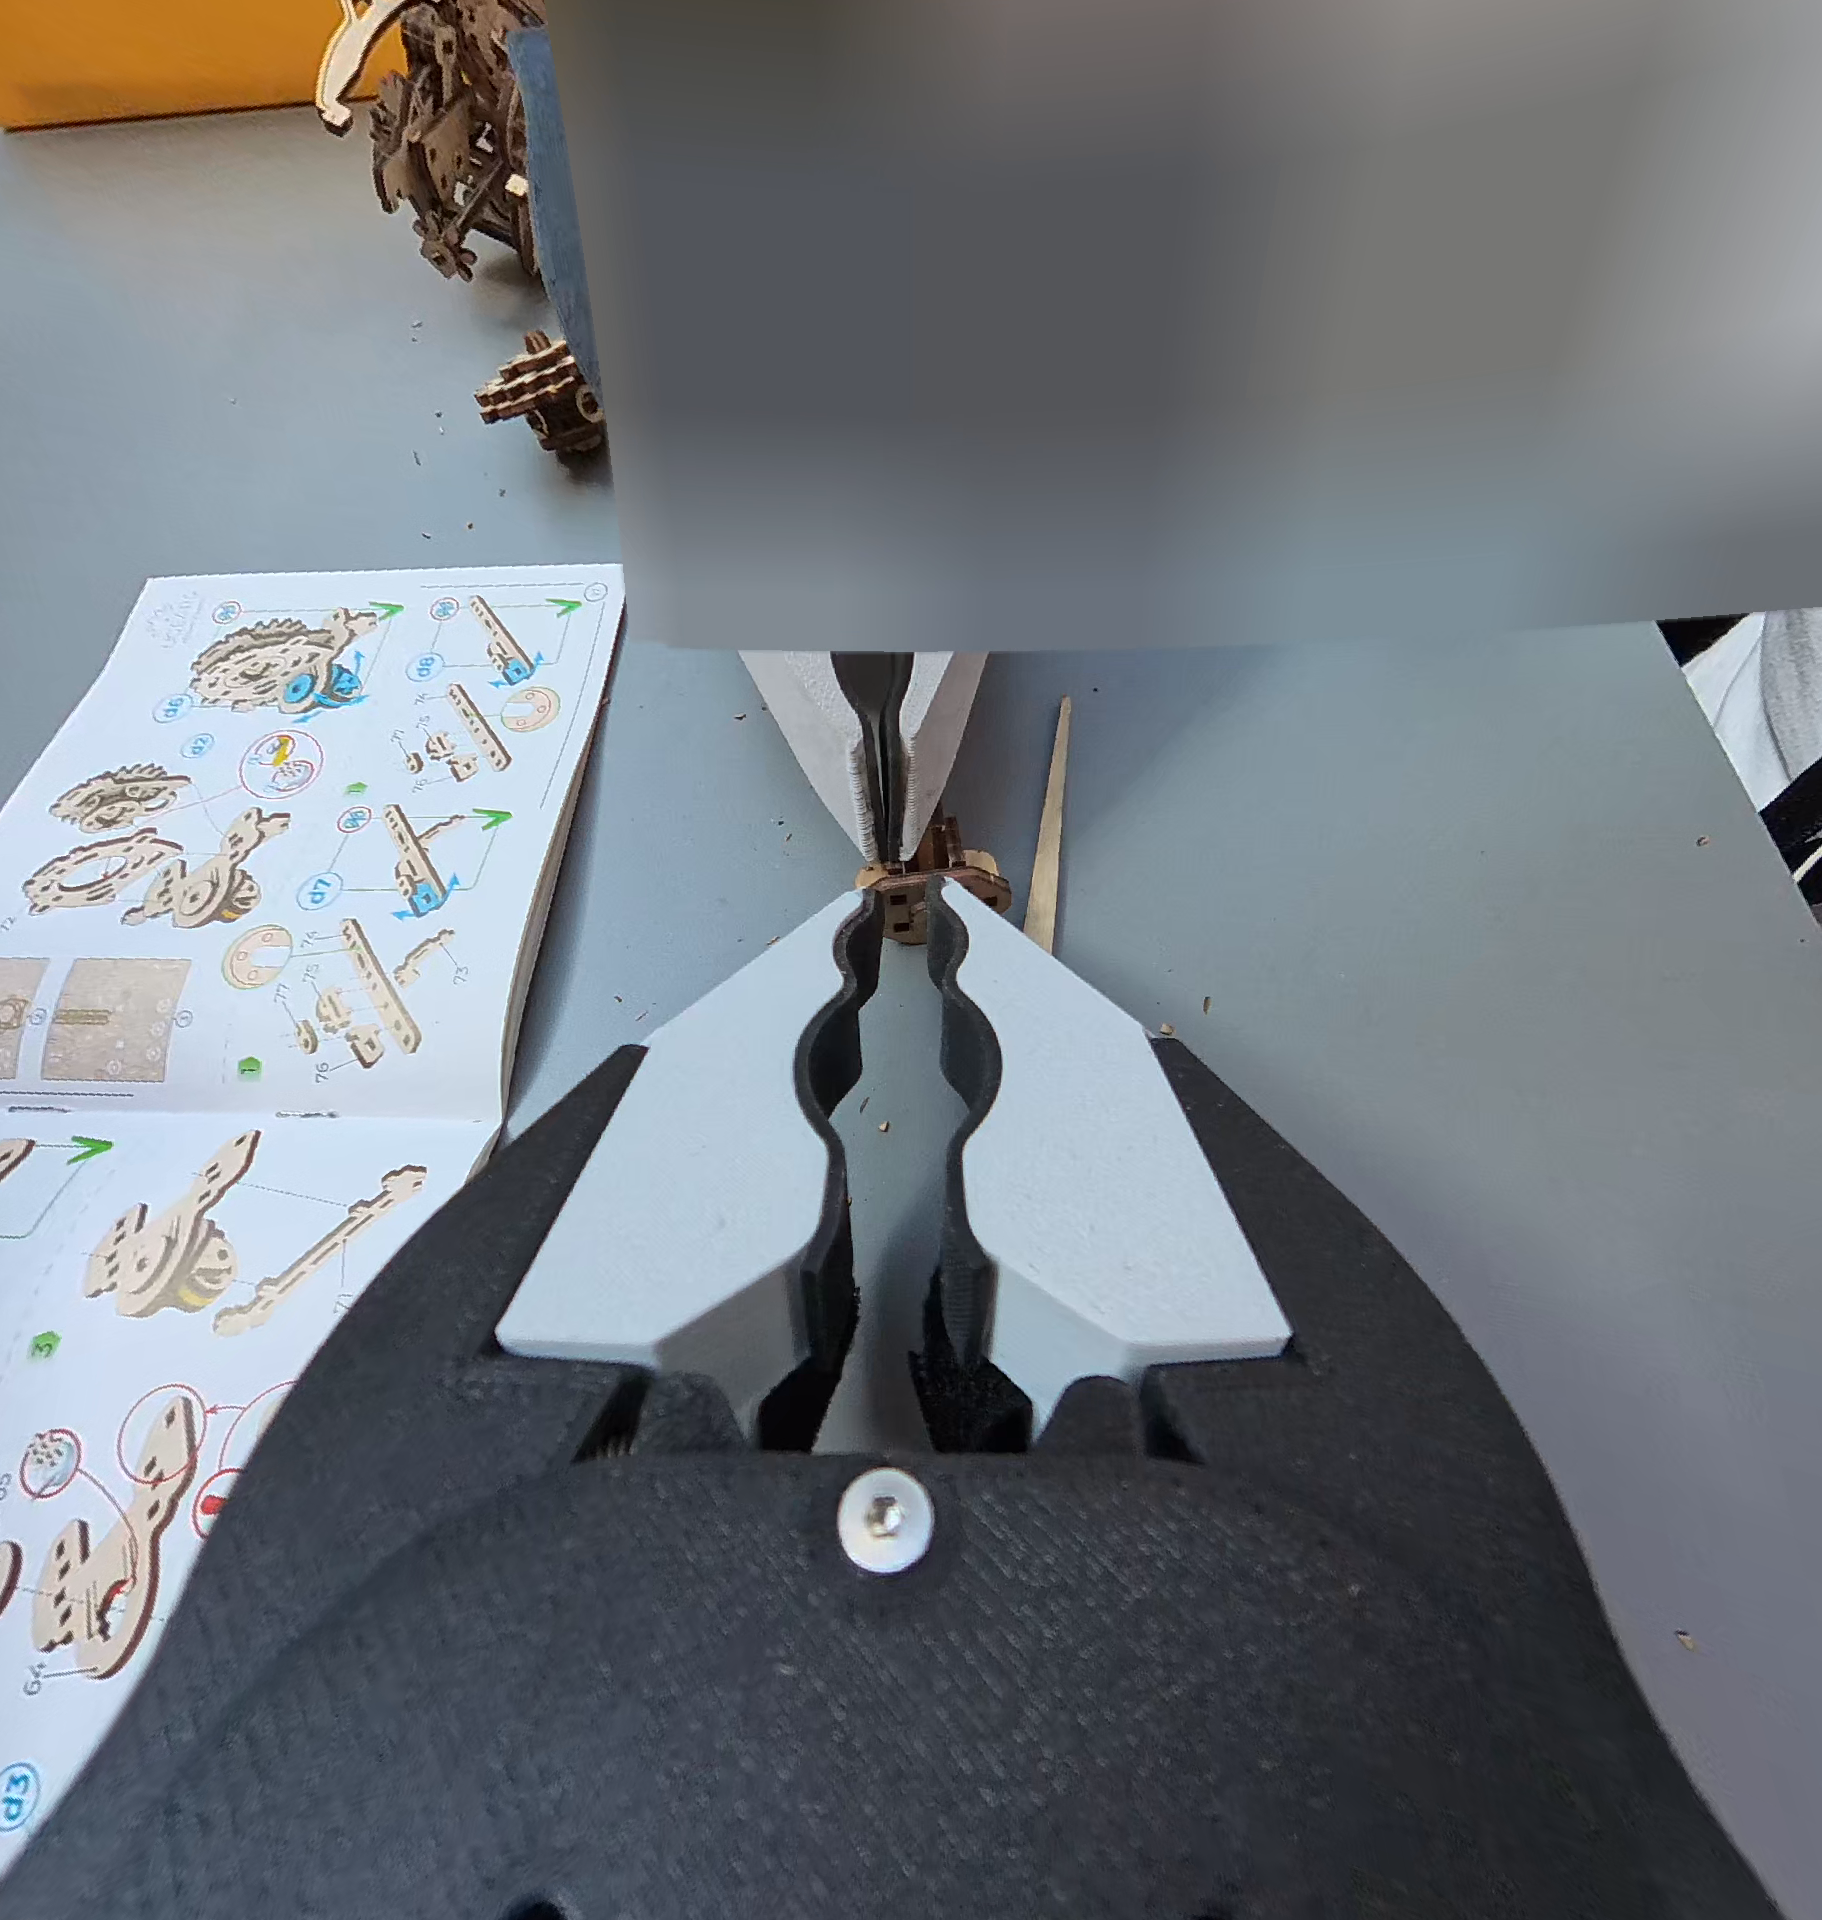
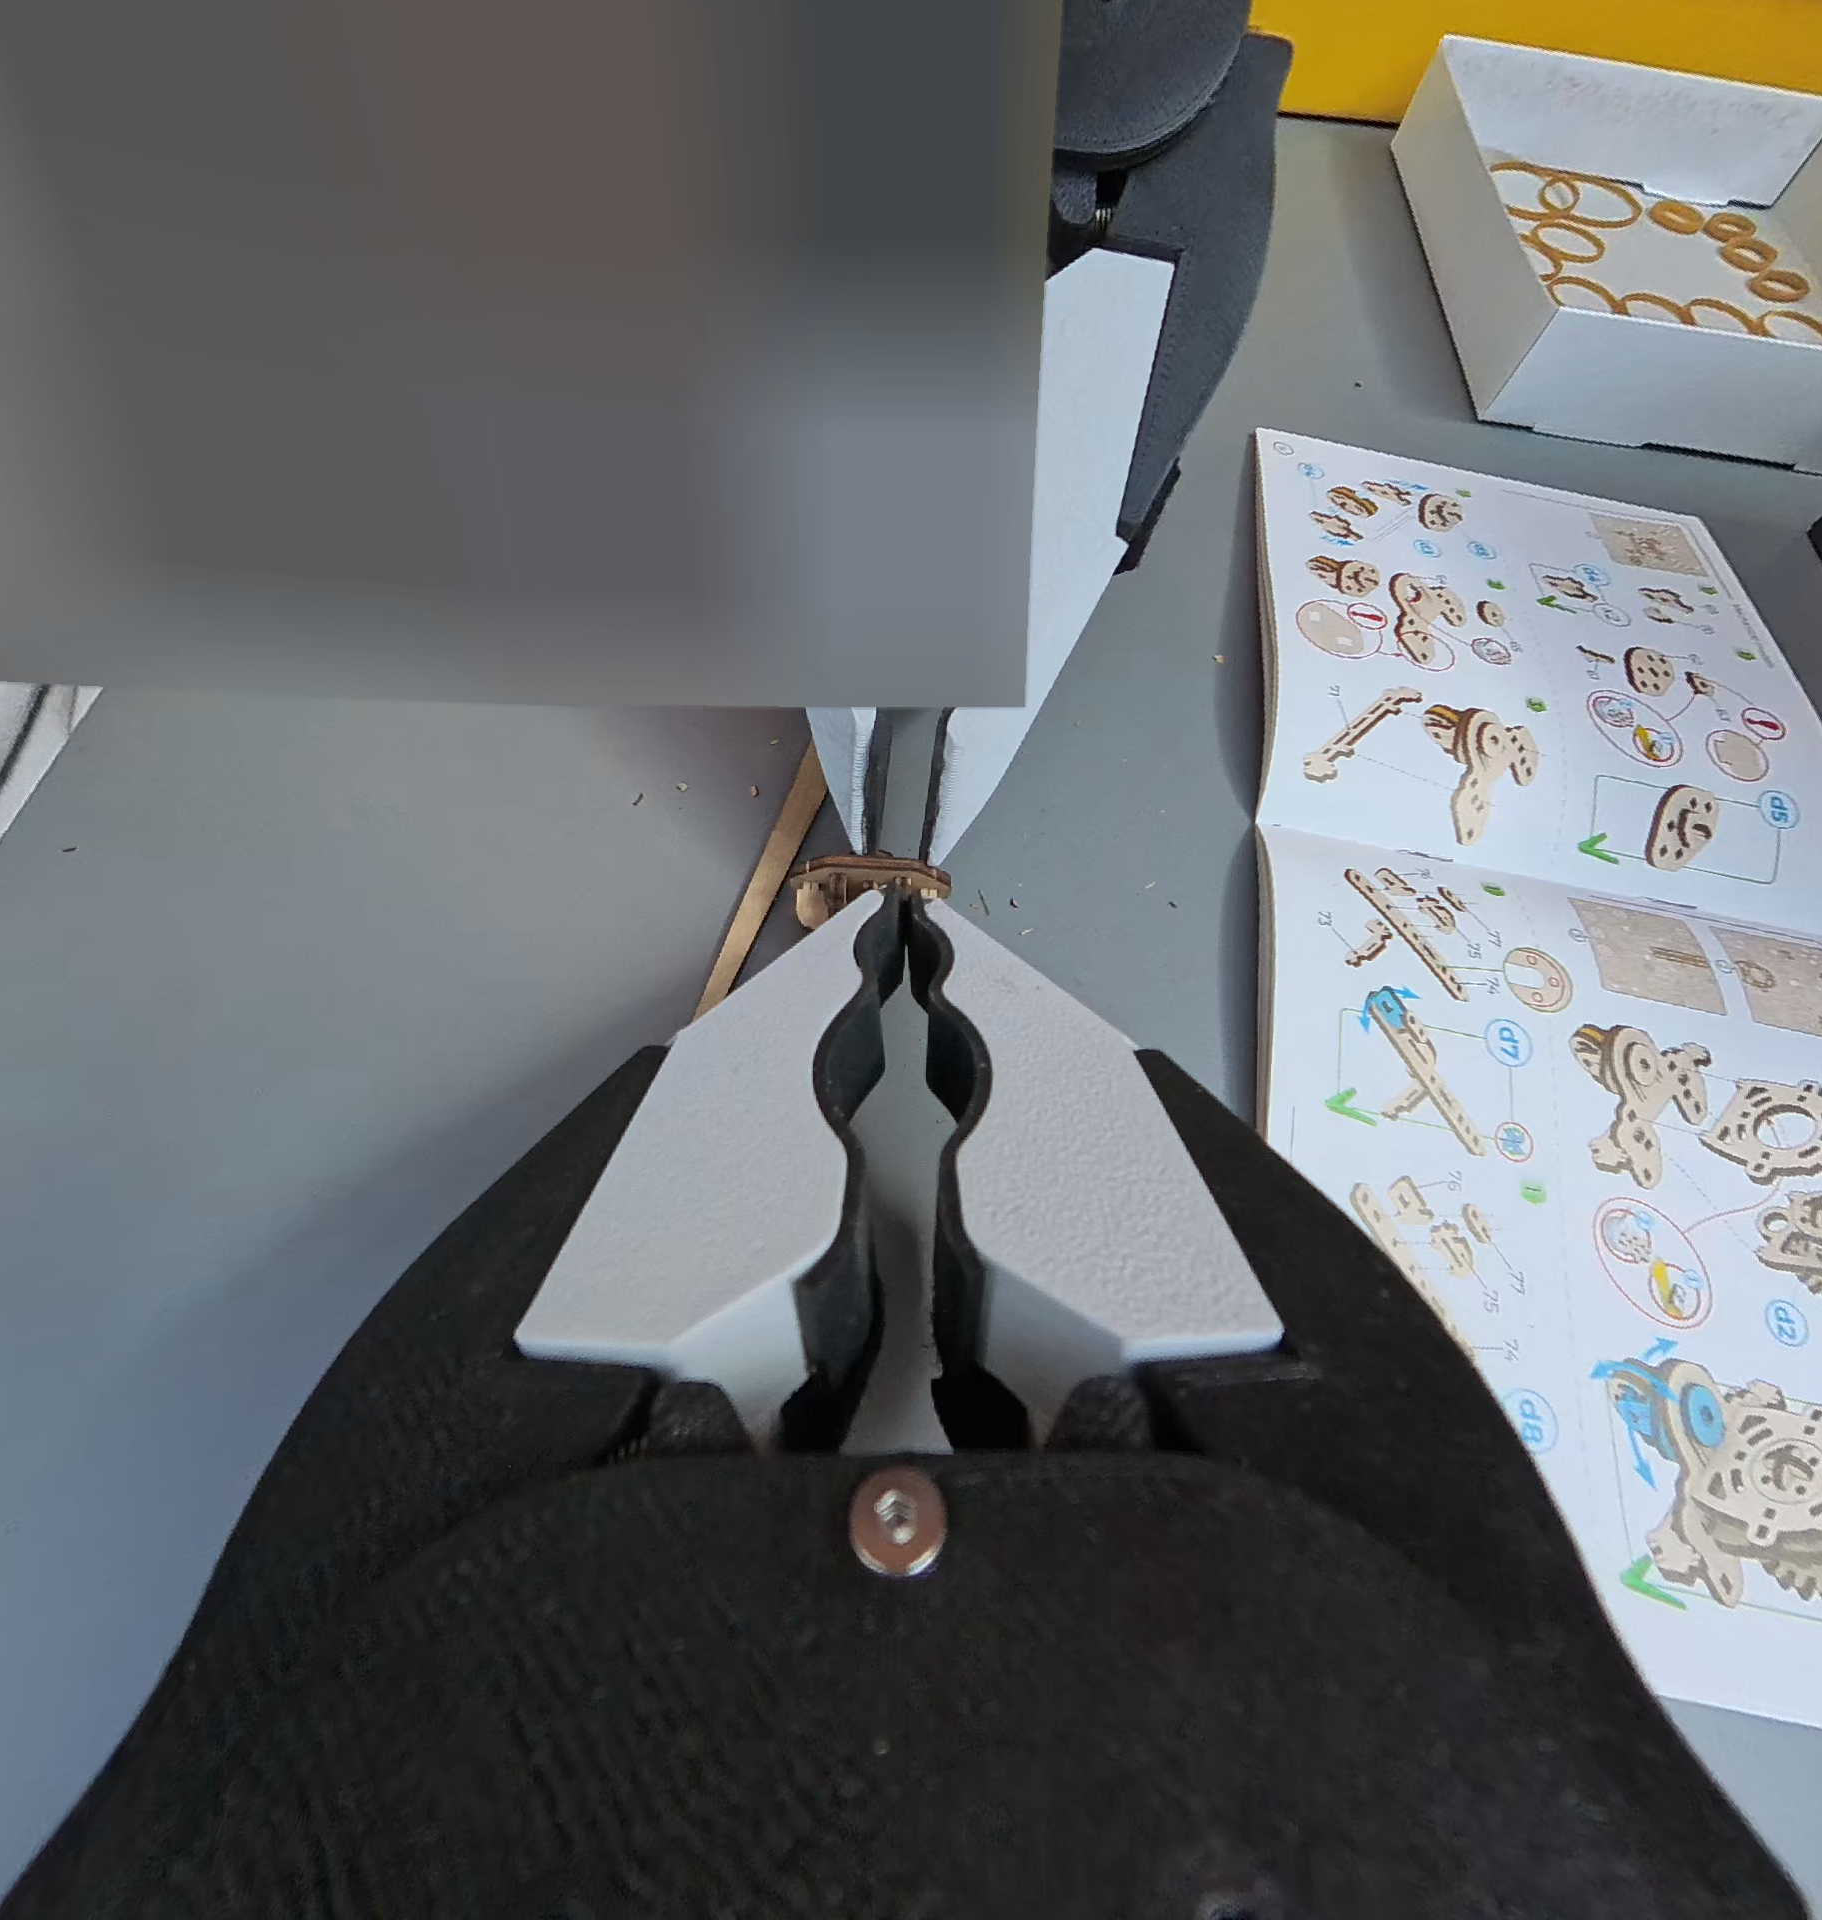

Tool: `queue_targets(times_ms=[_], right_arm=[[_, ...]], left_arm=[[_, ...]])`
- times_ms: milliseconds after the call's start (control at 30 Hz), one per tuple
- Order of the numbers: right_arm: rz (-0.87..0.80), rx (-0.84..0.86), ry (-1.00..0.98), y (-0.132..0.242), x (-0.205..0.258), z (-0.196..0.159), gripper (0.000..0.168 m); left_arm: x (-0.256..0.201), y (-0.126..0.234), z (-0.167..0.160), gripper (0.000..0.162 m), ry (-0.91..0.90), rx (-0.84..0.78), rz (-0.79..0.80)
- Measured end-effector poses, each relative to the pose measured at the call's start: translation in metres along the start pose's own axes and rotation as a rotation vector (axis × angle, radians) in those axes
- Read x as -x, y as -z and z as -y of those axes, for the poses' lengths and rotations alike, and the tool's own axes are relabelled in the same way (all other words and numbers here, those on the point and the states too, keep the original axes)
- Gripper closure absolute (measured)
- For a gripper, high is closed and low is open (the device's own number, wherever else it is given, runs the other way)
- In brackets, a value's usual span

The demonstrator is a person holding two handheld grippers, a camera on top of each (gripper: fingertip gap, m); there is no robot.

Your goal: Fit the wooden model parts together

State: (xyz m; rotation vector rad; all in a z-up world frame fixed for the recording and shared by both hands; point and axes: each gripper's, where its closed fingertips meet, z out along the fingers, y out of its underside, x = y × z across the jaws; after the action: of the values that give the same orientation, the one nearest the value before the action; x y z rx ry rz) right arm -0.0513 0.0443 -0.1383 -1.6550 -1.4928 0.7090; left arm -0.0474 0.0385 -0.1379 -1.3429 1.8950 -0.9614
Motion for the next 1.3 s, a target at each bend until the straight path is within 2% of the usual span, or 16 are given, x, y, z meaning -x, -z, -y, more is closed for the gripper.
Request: queue_targets(times_ms=[333, 367, 500, 633, 967, 1300], right_arm=[[0.03, -0.001, -0.047, 0.0, -0.001, 0.0, 0.168], [0.042, -0.001, -0.055, 0.001, 0.0, -0.001, 0.168], [0.053, -0.026, -0.096, 0.006, -0.002, 0.0, 0.168], [0.088, 0.0, -0.082, 0.006, 0.004, -0.004, 0.162], [0.164, 0.022, -0.066, 0.017, 0.015, -0.012, 0.161], [0.271, -0.024, -0.405, 0.016, 0.011, -0.005, 0.151]], left_arm=[[0.001, 0.0, -0.001, 0.157, 0.02, -0.002, -0.017], [0.002, 0.0, -0.002, 0.162, 0.019, 0.003, -0.011], [-0.006, -0.008, -0.017, 0.162, -0.024, 0.113, -0.042], [-0.005, -0.006, -0.014, 0.156, -0.023, 0.095, -0.034], [-0.007, 0.0, -0.006, 0.151, 0.012, 0.029, -0.057], [-0.018, -0.001, 0.001, 0.138, 0.257, 0.009, -0.197]])
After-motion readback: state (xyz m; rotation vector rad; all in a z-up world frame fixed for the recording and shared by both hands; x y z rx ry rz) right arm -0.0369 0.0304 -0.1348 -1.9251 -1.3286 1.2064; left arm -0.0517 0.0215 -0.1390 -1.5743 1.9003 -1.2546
